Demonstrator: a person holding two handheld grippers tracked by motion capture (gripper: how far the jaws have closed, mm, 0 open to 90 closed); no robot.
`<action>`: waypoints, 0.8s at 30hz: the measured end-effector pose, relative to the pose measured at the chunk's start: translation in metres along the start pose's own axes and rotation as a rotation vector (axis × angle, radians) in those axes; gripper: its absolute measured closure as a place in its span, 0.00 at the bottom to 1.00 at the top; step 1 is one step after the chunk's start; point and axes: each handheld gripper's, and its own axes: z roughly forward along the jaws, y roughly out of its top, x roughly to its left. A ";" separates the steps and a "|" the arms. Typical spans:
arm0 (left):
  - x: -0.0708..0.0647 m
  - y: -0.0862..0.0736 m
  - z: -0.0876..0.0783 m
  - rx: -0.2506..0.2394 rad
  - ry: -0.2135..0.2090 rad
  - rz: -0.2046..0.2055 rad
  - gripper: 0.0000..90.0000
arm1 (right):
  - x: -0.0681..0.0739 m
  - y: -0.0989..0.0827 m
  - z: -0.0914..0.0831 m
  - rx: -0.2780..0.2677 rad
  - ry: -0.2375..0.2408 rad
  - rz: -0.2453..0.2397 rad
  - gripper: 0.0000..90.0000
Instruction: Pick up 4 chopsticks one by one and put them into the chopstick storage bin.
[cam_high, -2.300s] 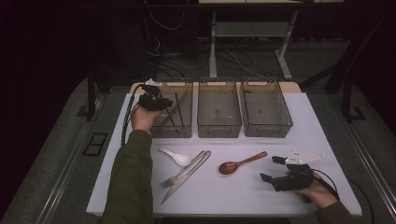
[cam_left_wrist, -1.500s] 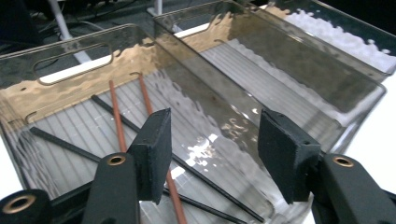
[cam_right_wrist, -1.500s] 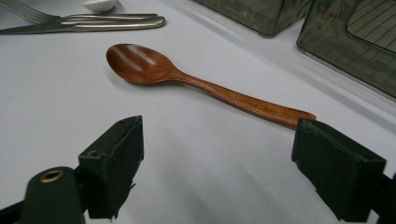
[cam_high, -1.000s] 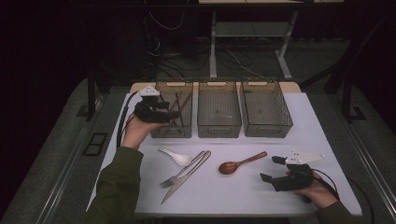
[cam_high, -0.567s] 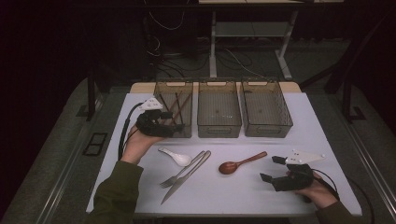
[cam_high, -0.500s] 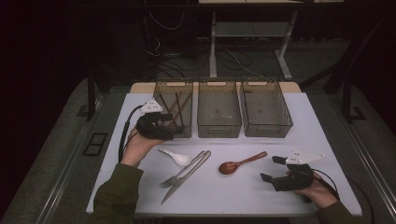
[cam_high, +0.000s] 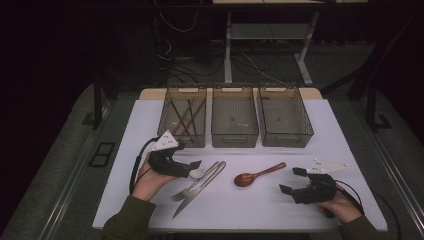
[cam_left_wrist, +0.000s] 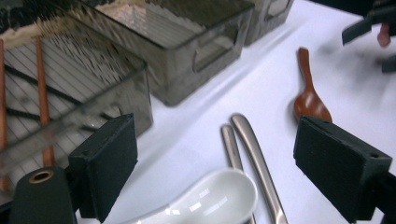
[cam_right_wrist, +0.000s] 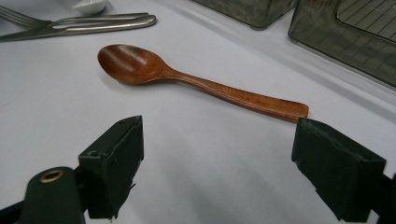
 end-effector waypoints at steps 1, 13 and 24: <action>-0.002 -0.003 -0.001 0.000 -0.004 0.000 0.14 | 0.000 0.000 0.000 0.002 0.000 0.003 0.18; -0.015 -0.032 -0.006 0.004 -0.040 -0.010 0.09 | 0.004 -0.001 0.002 0.015 -0.001 -0.032 0.18; -0.015 -0.048 -0.005 -0.006 -0.078 -0.010 0.06 | 0.002 0.008 0.001 0.047 0.009 -0.030 0.13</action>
